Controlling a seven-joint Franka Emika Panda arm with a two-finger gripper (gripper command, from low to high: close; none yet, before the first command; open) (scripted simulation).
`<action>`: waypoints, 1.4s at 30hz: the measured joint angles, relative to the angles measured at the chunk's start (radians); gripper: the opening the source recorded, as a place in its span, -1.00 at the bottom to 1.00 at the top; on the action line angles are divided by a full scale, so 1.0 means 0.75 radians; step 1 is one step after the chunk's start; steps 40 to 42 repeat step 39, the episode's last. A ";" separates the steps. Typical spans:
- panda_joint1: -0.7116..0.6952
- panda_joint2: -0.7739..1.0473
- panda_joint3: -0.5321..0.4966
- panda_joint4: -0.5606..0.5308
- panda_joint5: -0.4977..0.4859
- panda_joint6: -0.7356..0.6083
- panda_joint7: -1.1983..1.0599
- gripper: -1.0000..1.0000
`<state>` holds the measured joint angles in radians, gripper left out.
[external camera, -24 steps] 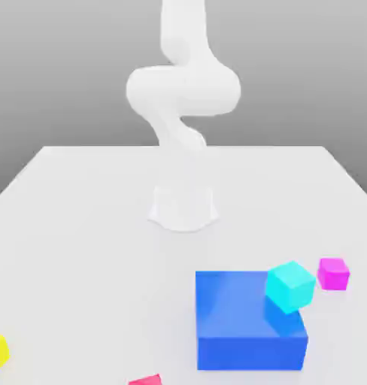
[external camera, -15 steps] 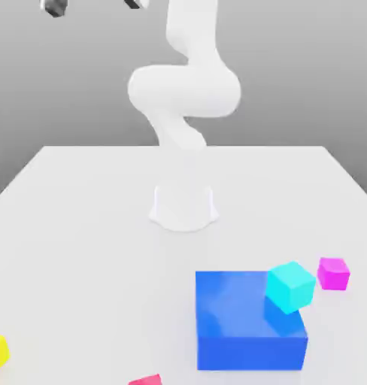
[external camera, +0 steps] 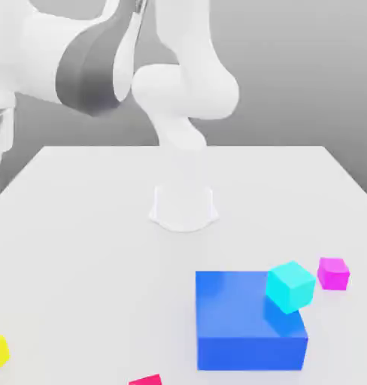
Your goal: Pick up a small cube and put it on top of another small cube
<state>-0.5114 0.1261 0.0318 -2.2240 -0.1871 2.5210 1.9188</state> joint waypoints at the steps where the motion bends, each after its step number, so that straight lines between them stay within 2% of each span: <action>1: -0.009 0.043 -0.010 0.003 0.016 0.014 0.038 0.00; 8: -0.101 0.336 -0.054 0.022 0.221 0.111 0.243 0.00; 12: -0.121 0.526 -0.051 0.059 0.260 0.241 0.263 0.00; 13: -0.122 0.564 -0.051 0.067 0.261 0.271 0.264 -1.00; 19: -0.122 0.584 -0.051 0.071 0.261 0.288 0.264 -1.00; 24: -0.117 0.404 -0.047 0.031 0.256 0.149 0.263 -1.00; 31: 0.101 0.248 0.174 -0.051 0.143 0.068 0.114 -1.00; 35: 0.234 0.353 0.235 -0.047 0.032 0.158 0.087 -1.00; 36: 0.250 0.385 0.230 -0.044 0.014 0.185 0.093 1.00; 42: 0.250 0.385 0.230 -0.044 0.014 0.186 0.093 1.00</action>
